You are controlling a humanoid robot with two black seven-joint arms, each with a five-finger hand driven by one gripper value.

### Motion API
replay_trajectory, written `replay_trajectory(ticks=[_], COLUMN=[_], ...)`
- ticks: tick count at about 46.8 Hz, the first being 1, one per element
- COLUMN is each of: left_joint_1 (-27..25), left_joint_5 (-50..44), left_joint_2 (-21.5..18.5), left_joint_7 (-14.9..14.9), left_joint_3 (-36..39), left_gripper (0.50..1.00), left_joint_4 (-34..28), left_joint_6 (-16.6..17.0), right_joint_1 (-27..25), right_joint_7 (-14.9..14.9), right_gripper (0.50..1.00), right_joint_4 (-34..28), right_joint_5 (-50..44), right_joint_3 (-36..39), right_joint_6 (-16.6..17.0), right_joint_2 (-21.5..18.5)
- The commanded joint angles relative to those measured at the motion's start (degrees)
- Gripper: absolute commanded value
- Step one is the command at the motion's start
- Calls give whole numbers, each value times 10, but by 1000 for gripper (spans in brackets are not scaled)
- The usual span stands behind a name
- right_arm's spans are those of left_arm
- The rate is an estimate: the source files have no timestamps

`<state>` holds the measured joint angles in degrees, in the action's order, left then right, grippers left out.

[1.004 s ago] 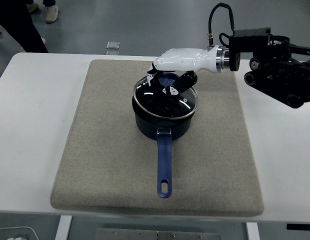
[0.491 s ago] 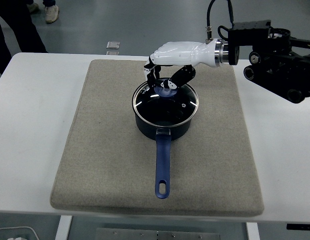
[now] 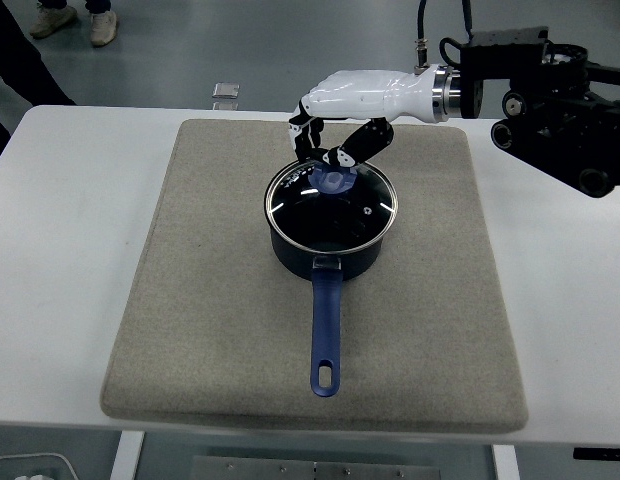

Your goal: Lift the pot lid and place it to the right of the pot.

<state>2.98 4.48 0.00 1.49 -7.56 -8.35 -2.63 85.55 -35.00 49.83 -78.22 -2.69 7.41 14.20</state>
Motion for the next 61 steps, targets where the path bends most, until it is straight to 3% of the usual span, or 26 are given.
replay_trajectory(ticks=[1,3,4,5,6,13,18,61], left_joint_1=[-1,-1,-1,0,-1,0,0,-1], left_joint_5=[0,0,0,0,0,0,0,0], left_joint_2=[0,0,0,0,0,0,0,0], left_joint_7=[0,0,0,0,0,0,0,0], left_joint_3=[0,0,0,0,0,0,0,0], left_gripper=[1000,1000,1000,1000,1000,1000,1000,1000], left_joint_4=[0,0,0,0,0,0,0,0], left_joint_6=[0,0,0,0,0,0,0,0], right_joint_1=[0,-3,-5,-6,-6,-12,-20,-35], right_joint_7=[0,0,0,0,0,0,0,0], right_gripper=[500,511,666,773,811,831,891,895], right_joint_4=[-1,-1,-1,-1,-1,0,-1,0], right_joint_5=[4,24,40,57,74,105,105,76], right_joint_3=[9,15,15,15,12,4,3,-21], right_joint_6=[-6,-7,-7,-6,-1,2,2,7], right_joint_2=[0,-1,-2,-2,-2,-2,-2,-2])
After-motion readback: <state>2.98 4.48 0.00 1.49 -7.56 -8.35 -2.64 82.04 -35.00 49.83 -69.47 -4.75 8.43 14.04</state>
